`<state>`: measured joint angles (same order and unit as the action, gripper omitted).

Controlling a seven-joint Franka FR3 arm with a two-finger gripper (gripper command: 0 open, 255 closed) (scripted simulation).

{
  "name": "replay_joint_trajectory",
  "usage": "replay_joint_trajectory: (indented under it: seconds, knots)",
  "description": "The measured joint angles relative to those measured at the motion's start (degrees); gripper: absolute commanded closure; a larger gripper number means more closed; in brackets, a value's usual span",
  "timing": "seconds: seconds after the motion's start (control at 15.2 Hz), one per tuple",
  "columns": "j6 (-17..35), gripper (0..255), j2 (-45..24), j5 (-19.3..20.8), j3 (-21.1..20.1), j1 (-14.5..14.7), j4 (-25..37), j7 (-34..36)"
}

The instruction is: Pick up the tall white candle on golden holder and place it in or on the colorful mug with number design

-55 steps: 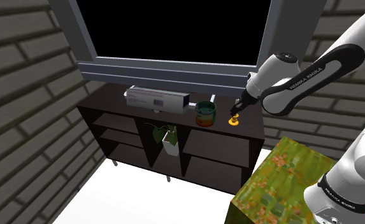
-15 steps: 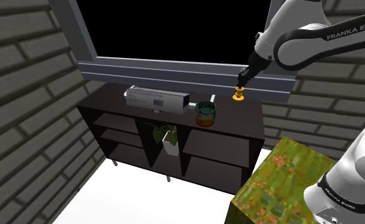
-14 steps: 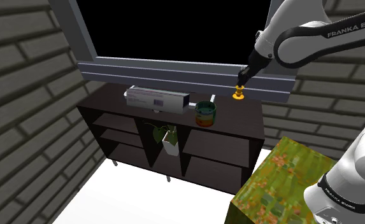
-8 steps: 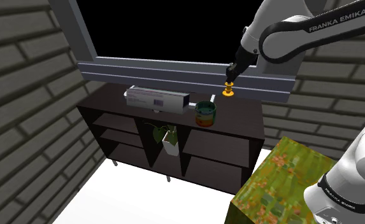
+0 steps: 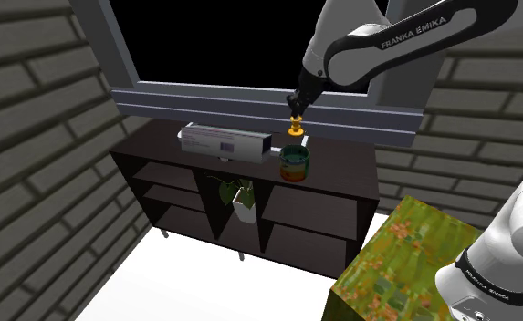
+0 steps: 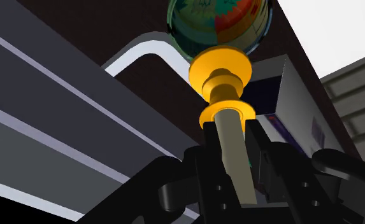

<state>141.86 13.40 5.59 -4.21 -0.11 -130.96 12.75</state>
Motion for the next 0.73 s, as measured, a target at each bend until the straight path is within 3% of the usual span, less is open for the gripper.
replay_joint_trajectory:
  seconds: [0.73]
  knots:
    - [8.57, 255, -4.19, 1.88, -0.54, -0.49, -4.50, 2.15]
